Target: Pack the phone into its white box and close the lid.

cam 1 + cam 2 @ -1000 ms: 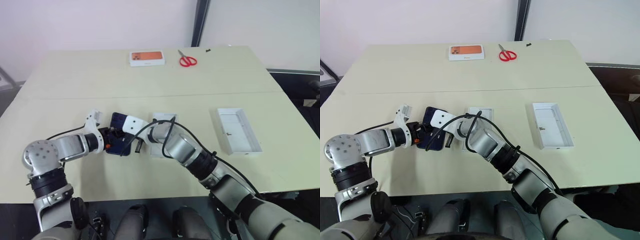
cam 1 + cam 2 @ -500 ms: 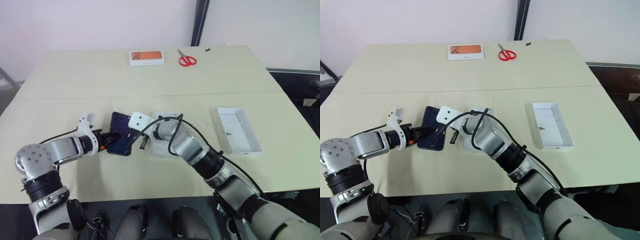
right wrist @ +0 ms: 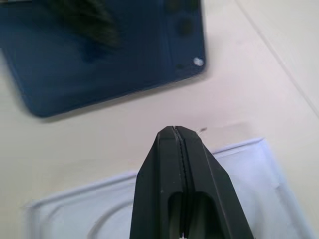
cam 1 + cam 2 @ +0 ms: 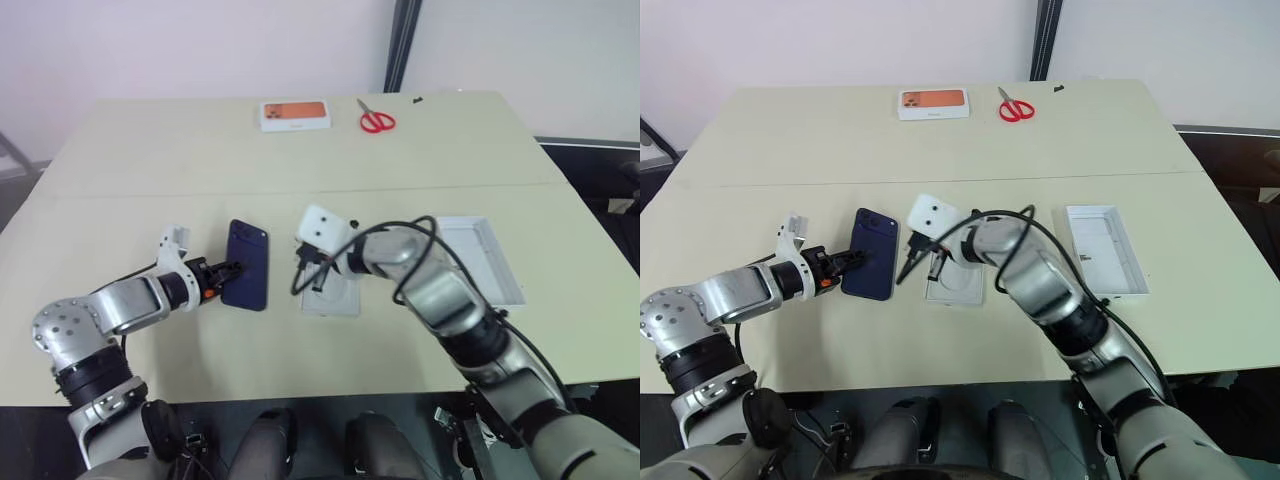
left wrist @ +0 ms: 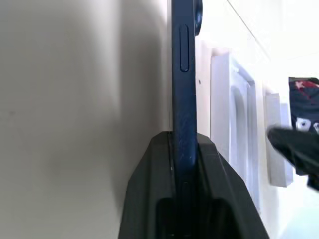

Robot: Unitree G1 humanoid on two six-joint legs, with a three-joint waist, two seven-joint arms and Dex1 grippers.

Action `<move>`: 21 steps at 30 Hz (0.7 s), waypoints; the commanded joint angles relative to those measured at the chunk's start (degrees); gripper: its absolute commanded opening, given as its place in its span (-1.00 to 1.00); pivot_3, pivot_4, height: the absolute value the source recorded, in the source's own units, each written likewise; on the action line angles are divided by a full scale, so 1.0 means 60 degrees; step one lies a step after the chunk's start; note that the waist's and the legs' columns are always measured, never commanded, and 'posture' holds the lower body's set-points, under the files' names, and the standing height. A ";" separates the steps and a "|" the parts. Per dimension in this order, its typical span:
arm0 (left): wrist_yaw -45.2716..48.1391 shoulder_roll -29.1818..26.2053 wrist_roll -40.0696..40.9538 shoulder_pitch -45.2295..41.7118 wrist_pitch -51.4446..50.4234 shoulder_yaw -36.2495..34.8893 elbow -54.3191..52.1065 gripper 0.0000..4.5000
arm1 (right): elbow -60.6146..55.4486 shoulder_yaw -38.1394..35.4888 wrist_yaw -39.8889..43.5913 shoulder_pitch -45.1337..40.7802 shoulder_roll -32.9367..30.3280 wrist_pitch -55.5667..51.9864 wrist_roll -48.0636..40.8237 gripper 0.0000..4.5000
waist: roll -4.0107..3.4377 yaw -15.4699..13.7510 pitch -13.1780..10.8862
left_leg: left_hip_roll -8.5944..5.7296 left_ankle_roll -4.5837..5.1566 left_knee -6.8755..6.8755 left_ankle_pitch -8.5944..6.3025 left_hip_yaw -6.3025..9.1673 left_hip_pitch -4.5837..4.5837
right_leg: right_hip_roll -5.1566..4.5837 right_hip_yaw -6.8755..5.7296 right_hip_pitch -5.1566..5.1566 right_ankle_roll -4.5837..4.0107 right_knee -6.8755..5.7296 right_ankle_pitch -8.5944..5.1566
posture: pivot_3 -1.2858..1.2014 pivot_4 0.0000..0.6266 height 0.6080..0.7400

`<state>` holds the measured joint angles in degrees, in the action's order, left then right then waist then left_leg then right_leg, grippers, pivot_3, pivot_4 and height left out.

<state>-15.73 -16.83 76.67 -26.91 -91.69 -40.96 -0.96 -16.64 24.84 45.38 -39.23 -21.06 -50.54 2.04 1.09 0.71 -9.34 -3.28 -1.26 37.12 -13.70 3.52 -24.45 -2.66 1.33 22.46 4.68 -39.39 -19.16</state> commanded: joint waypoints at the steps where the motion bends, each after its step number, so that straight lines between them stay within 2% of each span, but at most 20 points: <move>1: -0.0415 -0.0019 0.1843 0.0132 0.0675 0.0194 -0.0408 -0.98 | -0.1009 -0.0950 0.0630 0.0783 -0.0874 0.1215 -0.0702 -1.00 | 0.0003 -0.0011 -0.0002 | 0.0000 0.0000 0.0001 0.0000 0.0000 -0.0001 | -0.0001 -0.0001 -0.0003 0.0000 0.0002 0.0000 | 0.03 -0.52 1.00; 5: -0.1449 0.0203 0.3606 0.0379 0.2171 0.1286 -0.0880 -0.98 | -0.1139 -0.1529 0.1201 0.1951 -0.1990 0.2246 -0.1119 -1.00 | 0.0005 -0.0035 -0.0002 | 0.0003 0.0001 0.0001 -0.0001 0.0000 0.0001 | 0.0000 0.0001 -0.0006 0.0000 0.0003 0.0000 | 0.03 -0.52 1.00; 8: -0.2163 0.0461 0.4118 0.0431 0.3170 0.2355 -0.1213 -0.98 | -0.1031 -0.1905 0.1364 0.2307 -0.2395 0.2497 -0.1405 -1.00 | 0.0006 -0.0030 -0.0004 | 0.0003 0.0003 0.0008 -0.0001 -0.0002 0.0001 | -0.0001 0.0005 -0.0016 0.0000 0.0009 0.0000 | 0.03 -0.52 1.00; 15: -0.2501 0.0915 0.3469 0.0272 0.4309 0.4440 -0.1018 -0.98 | -0.0803 -0.2467 0.1149 0.2306 -0.2548 0.2412 -0.1787 -1.00 | 0.0006 -0.0021 -0.0004 | 0.0004 0.0003 0.0006 -0.0001 -0.0007 0.0004 | 0.0004 0.0009 -0.0016 0.0000 0.0007 0.0000 | 0.03 -0.52 1.00; 21: -0.2148 0.0975 0.2996 0.0005 0.4616 0.5265 -0.0435 -0.98 | -0.0930 -0.2492 0.0946 0.2325 -0.2592 0.2314 -0.1882 -1.00 | 0.0006 -0.0038 -0.0004 | 0.0003 0.0004 0.0011 0.0000 -0.0008 0.0002 | 0.0004 0.0008 -0.0019 0.0000 0.0009 0.0000 | 0.03 -0.52 1.00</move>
<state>-30.46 -11.09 94.51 -25.25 -65.26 -9.80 -2.77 -20.52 11.55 51.64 -24.71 -36.09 -36.88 -8.56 1.13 0.49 -9.36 -3.26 -1.24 37.20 -13.70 3.48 -24.44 -2.63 1.37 22.35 4.68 -39.34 -19.16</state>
